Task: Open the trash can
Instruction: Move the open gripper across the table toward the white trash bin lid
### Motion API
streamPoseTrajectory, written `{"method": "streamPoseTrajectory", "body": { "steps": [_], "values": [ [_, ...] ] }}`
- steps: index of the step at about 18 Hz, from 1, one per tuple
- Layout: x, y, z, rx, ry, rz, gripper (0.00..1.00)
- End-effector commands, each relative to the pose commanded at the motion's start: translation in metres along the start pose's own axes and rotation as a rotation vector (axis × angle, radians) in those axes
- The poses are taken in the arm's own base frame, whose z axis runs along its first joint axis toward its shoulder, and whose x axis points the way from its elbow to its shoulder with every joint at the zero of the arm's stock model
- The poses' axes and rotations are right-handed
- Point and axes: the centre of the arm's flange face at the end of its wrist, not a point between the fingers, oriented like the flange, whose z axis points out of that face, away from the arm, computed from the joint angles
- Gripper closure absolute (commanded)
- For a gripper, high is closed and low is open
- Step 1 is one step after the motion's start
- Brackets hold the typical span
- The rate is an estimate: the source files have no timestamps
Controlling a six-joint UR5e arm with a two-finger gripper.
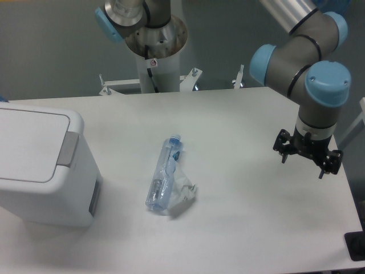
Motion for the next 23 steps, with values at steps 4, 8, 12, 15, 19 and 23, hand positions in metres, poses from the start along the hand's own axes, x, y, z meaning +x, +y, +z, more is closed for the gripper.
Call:
{"method": "streamPoseTrajectory", "body": {
  "steps": [4, 8, 12, 15, 19, 23],
  "values": [
    [0.001, -0.001, 0.000, 0.031, 0.010, -0.008, 0.00],
    [0.012, -0.004, 0.009, 0.048, 0.041, -0.025, 0.00],
    [0.017, -0.014, -0.010, 0.127, 0.041, -0.103, 0.00],
    [0.019, -0.022, -0.018, 0.213, 0.074, -0.218, 0.00],
    [0.030, -0.050, -0.038, 0.396, 0.171, -0.379, 0.00],
    [0.060, -0.092, -0.075, 0.506, 0.246, -0.473, 0.00]
  ]
}}
